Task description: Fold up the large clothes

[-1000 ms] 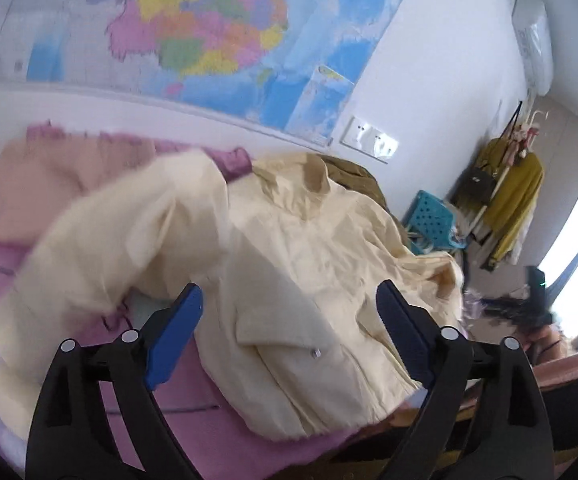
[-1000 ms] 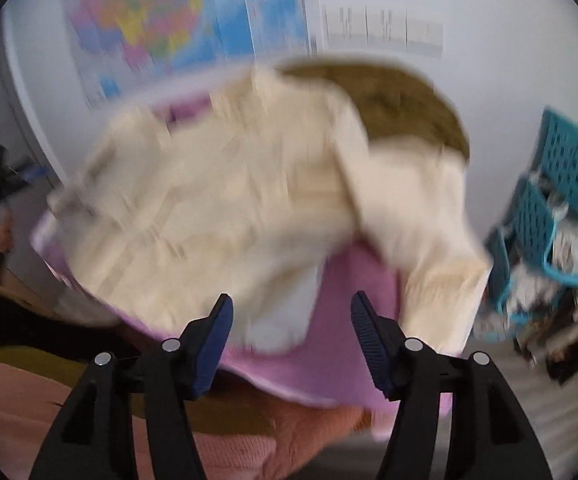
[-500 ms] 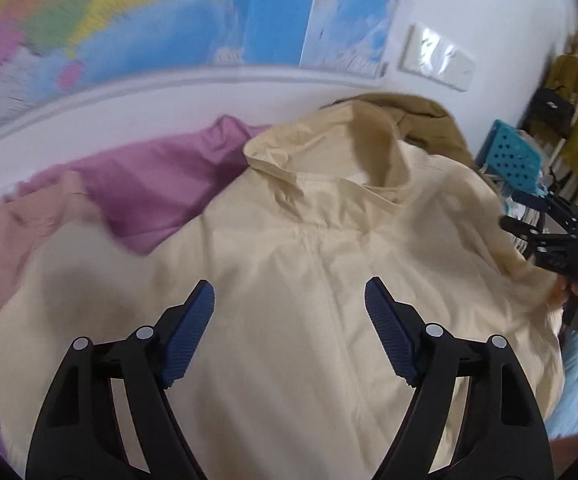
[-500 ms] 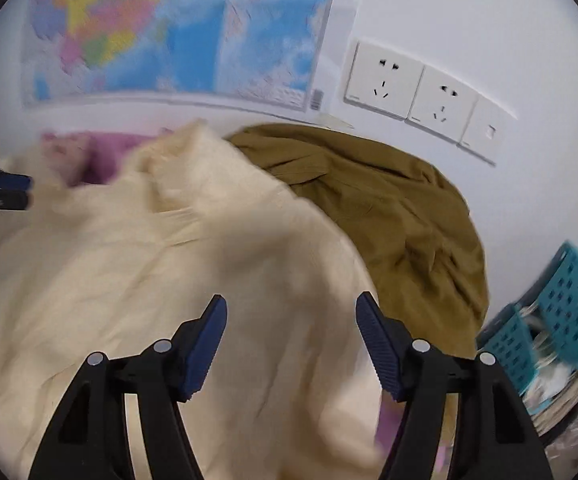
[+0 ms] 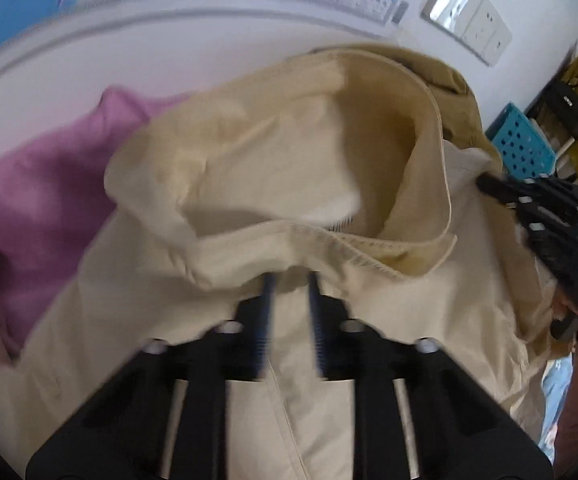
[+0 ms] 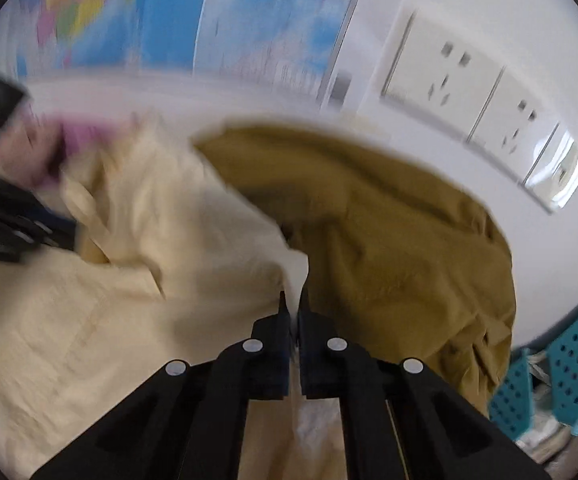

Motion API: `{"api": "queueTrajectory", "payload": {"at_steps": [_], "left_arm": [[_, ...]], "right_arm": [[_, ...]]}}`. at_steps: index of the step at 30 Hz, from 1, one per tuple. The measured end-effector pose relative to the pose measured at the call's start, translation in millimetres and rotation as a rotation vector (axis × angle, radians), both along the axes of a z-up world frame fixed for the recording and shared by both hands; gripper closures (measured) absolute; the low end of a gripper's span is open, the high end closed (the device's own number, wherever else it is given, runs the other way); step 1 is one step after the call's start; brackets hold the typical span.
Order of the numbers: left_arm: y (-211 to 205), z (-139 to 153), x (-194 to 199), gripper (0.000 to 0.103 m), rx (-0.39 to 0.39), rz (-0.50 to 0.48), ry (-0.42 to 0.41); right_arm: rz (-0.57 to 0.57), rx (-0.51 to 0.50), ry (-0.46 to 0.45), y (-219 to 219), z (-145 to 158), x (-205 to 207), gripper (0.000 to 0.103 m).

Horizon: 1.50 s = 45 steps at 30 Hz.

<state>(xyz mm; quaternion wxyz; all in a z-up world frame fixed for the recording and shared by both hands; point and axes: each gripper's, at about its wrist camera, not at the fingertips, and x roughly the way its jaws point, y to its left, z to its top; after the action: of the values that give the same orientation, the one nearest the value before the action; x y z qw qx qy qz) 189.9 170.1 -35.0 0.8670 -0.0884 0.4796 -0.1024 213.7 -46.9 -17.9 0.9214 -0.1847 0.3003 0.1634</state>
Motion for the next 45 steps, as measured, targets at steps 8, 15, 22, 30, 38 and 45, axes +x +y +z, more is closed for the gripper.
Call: {"api": "queueTrajectory", "payload": {"at_steps": [8, 15, 22, 30, 38, 45], "left_arm": [[14.3, 19.8, -7.1, 0.084, 0.052, 0.118, -0.130], [-6.8, 27.1, -58.5, 0.046, 0.136, 0.023, -0.209], [-56.1, 28.5, -107.9, 0.036, 0.100, -0.168, -0.208], [-109.3, 10.3, -131.1, 0.030, 0.050, -0.309, -0.162], [-156.1, 4.1, -127.9, 0.030, 0.046, -0.361, -0.147], [-192.3, -11.7, -107.4, 0.029, 0.085, -0.376, -0.113]], "right_arm": [[-0.128, 0.088, 0.106, -19.1, -10.1, 52.1, 0.088], [-0.120, 0.232, -0.028, -95.2, 51.9, -40.4, 0.040], [-0.223, 0.392, -0.004, -230.9, 27.1, -158.7, 0.026], [-0.262, 0.378, 0.190, -264.5, -83.7, -210.7, 0.009], [-0.350, 0.384, -0.003, -304.2, -35.4, -251.2, 0.098], [-0.443, 0.083, 0.045, -287.9, -36.7, -269.1, 0.097]]}}
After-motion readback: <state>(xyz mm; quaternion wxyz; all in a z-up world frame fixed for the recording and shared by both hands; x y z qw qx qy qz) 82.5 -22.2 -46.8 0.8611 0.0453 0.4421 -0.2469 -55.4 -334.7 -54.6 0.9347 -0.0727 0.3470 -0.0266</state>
